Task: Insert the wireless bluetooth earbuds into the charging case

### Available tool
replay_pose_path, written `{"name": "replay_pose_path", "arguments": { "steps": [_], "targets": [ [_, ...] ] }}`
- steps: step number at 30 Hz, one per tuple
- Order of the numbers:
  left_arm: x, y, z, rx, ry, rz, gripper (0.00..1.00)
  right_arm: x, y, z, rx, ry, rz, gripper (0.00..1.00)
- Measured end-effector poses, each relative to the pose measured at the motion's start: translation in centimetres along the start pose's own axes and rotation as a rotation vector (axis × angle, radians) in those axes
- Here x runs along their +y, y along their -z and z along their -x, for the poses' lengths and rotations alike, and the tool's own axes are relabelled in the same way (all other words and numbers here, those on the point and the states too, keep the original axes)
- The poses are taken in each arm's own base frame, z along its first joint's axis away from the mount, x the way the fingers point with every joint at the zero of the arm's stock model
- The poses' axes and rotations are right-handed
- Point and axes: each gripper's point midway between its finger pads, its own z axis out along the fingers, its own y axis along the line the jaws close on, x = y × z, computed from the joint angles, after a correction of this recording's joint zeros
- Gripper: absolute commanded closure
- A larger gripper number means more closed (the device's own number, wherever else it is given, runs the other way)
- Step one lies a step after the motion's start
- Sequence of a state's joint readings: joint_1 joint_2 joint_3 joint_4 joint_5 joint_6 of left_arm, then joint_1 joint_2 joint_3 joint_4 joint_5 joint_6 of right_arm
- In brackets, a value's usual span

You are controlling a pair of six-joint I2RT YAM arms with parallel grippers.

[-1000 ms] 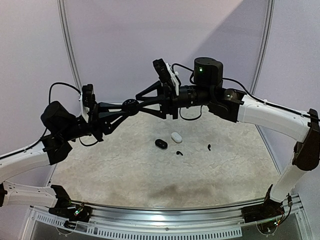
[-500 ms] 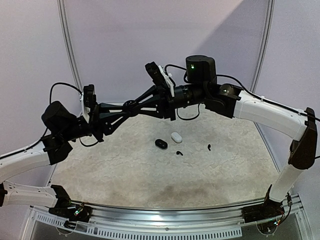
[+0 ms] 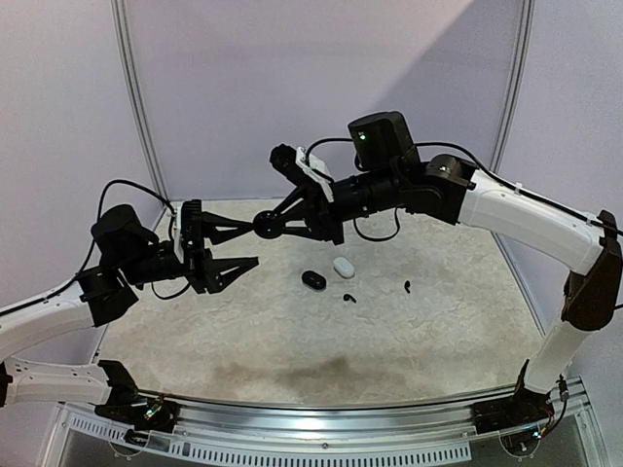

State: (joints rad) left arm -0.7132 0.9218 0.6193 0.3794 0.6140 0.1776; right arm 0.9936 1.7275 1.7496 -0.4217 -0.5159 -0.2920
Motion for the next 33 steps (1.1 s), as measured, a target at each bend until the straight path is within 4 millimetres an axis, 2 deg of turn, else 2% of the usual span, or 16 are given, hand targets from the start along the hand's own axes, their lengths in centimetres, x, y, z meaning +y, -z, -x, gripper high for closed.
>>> {"name": "replay_pose_path", "arguments": {
  "steps": [8,16,22,27,30,33],
  "targets": [
    [-0.5,-0.2,-1.2,0.036,-0.054,-0.027,0.56,1.5,0.0,-0.3,0.097,0.066,-0.034,1.00],
    [-0.8,-0.6,-2.2,0.066,0.001,-0.037,0.59,2.1,-0.7,-0.8,0.118,0.099,-0.012,1.00],
    [-0.8,-0.9,-2.4,0.073,0.018,-0.033,0.67,2.4,-0.9,-1.1,0.133,0.110,0.003,1.00],
    [-0.7,-1.0,-2.1,0.066,0.018,-0.027,0.77,2.6,-1.0,-1.3,0.141,0.114,0.010,1.00],
    [-0.7,-1.0,-2.1,0.065,0.024,-0.025,0.80,2.7,-1.0,-1.5,0.148,0.115,0.013,1.00],
    [-0.7,-1.1,-2.2,0.066,0.038,-0.028,0.89,2.8,-0.9,-1.5,0.152,0.127,0.015,1.00]
  ]
}}
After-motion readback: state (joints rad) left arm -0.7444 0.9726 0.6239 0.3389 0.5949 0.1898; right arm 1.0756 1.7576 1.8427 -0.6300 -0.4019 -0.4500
